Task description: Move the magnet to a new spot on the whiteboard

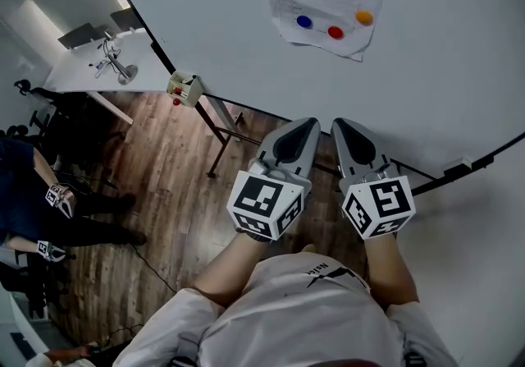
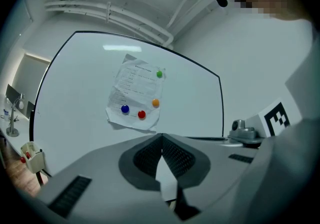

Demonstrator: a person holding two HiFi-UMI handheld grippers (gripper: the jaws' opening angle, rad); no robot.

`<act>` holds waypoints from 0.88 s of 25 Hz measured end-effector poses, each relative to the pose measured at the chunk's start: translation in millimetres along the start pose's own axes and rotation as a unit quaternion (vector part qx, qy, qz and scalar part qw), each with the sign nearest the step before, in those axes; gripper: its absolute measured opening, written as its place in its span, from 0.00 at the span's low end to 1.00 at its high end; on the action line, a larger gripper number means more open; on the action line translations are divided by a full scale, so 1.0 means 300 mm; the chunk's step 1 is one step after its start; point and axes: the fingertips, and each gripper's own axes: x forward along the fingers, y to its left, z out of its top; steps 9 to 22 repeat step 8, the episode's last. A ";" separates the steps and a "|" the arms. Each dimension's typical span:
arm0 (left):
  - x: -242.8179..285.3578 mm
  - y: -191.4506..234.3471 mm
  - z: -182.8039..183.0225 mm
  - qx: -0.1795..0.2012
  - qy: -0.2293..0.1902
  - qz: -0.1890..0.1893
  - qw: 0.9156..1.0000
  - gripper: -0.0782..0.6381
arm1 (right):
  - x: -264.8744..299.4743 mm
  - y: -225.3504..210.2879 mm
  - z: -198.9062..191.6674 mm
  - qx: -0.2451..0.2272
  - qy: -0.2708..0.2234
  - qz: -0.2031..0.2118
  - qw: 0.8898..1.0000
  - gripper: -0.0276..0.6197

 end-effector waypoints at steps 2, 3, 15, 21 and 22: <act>-0.001 -0.011 -0.002 0.001 0.000 0.001 1.000 0.12 | -0.012 -0.001 -0.003 0.002 0.000 0.002 1.000 0.06; -0.001 -0.017 -0.004 0.001 0.001 0.001 1.000 0.12 | -0.018 -0.002 -0.003 0.003 0.000 0.003 1.000 0.06; -0.007 -0.043 -0.017 0.000 0.006 0.002 1.000 0.12 | -0.049 -0.012 -0.008 0.008 0.002 0.002 1.000 0.06; -0.007 -0.043 -0.017 0.000 0.006 0.002 1.000 0.12 | -0.049 -0.012 -0.008 0.008 0.002 0.002 1.000 0.06; -0.007 -0.043 -0.017 0.000 0.006 0.002 1.000 0.12 | -0.049 -0.012 -0.008 0.008 0.002 0.002 1.000 0.06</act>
